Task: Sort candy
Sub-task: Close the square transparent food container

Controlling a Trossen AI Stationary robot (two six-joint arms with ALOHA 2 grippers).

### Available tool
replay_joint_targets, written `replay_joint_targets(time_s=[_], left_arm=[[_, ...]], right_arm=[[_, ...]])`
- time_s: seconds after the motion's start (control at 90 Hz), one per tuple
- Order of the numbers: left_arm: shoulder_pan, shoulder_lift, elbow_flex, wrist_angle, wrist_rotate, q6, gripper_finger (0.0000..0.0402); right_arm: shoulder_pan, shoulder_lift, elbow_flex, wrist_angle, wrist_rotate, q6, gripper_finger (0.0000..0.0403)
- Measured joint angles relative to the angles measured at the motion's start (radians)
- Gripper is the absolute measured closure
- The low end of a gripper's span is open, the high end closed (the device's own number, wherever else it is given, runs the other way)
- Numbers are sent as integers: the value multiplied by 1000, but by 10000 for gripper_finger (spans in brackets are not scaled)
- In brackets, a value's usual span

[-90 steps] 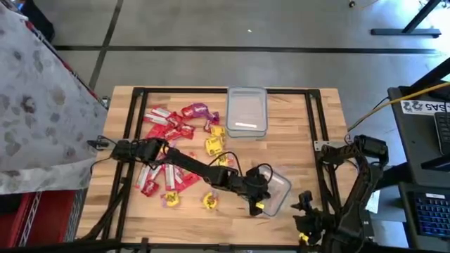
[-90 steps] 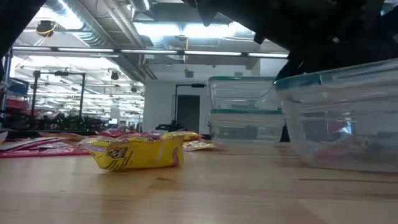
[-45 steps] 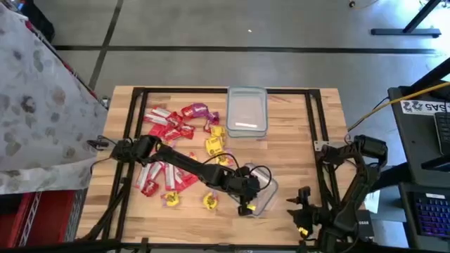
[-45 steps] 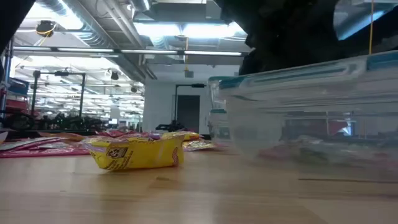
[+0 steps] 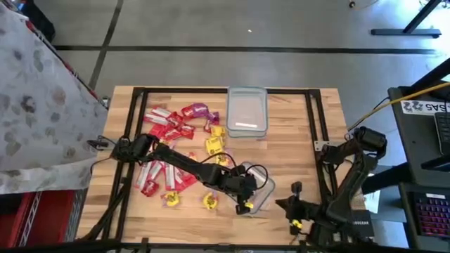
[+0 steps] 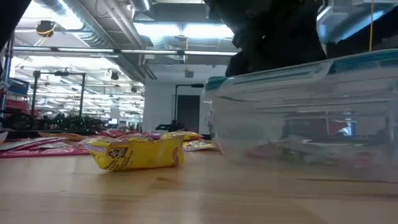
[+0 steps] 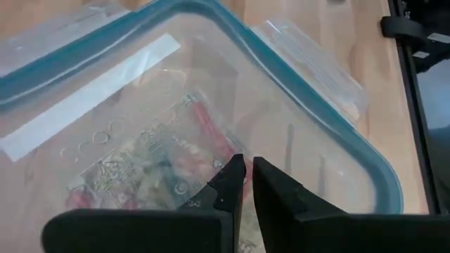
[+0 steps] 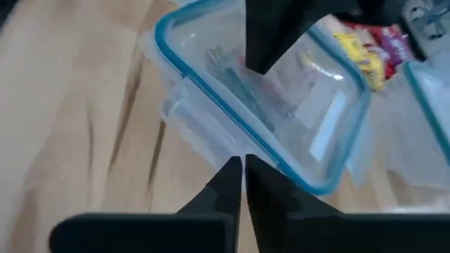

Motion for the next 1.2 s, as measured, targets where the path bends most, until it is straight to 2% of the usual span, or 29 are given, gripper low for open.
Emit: replay_joint_targets(time_s=[0.156,0.256,0.478,0.589,0.656,0.878,1.056,1.2], left_arm=[[0,6,0,2,-4,-6,385],[0,23,1,-1,-27,-14,385],[3,66,8,33,-22,-51,385],[2,84,8,102,3,-51,385],[2,99,9,152,7,-49,385],[3,103,9,167,10,-30,385],[-7,88,5,172,-68,20,385],[-7,37,-2,139,-88,67,385]], right_arm=[[-101,0,-81,204,-94,-128,402],[-142,-2,-118,265,-123,-149,402],[-190,-2,-145,269,-64,-150,403],[-194,2,-148,267,-18,-150,403],[-197,5,-152,259,-15,-150,403],[-211,1,-189,326,-15,-157,403],[-194,-3,-176,292,-22,-147,403],[-182,-5,-131,236,-16,-133,403]])
